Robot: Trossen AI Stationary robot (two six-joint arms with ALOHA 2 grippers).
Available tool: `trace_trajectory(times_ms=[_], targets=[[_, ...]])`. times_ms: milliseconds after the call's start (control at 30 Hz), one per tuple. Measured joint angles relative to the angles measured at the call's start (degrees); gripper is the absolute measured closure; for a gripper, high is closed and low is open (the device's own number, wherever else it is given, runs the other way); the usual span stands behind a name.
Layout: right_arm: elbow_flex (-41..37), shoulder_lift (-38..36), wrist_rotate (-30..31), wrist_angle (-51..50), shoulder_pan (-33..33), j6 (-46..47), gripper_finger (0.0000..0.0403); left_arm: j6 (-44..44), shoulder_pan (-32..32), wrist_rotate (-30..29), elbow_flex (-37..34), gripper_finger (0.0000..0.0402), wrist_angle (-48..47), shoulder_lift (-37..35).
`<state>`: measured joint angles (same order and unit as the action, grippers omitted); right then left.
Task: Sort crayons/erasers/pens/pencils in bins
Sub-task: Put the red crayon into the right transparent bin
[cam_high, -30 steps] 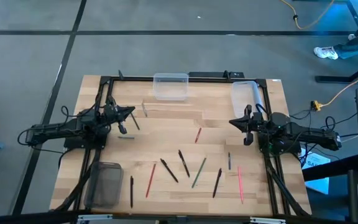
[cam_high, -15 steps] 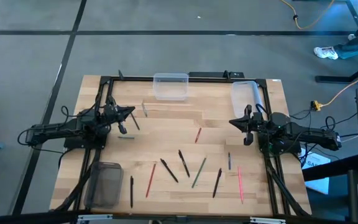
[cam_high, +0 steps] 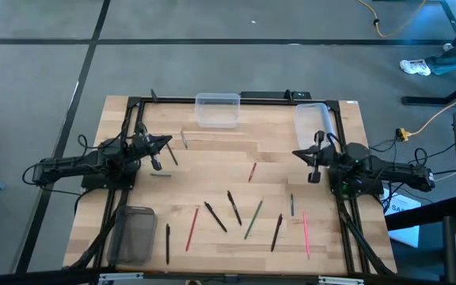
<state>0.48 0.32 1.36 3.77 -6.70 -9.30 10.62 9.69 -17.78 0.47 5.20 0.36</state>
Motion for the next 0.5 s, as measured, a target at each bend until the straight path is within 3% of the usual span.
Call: trace_trajectory(times_ms=[200,267,400,500], targets=[[0.0,0.0,0.4,3.0,0.0,19.8,0.0391,-11.2,0.0,2.3,0.0,0.0401,1.3,0.0],[0.0,0.0,4.2,3.5,0.0,21.3,0.0391,-12.7,0.0,2.3,0.0,0.0401,1.5,0.0],[0.0,0.0,18.0,3.8,0.0,23.0,0.0391,-11.5,0.1,1.0,0.0,0.0401,3.0,0.0],[0.0,0.1,22.7,5.5,0.0,26.8,0.0391,-12.0,0.1,1.0,0.0,0.0401,2.9,0.0]])
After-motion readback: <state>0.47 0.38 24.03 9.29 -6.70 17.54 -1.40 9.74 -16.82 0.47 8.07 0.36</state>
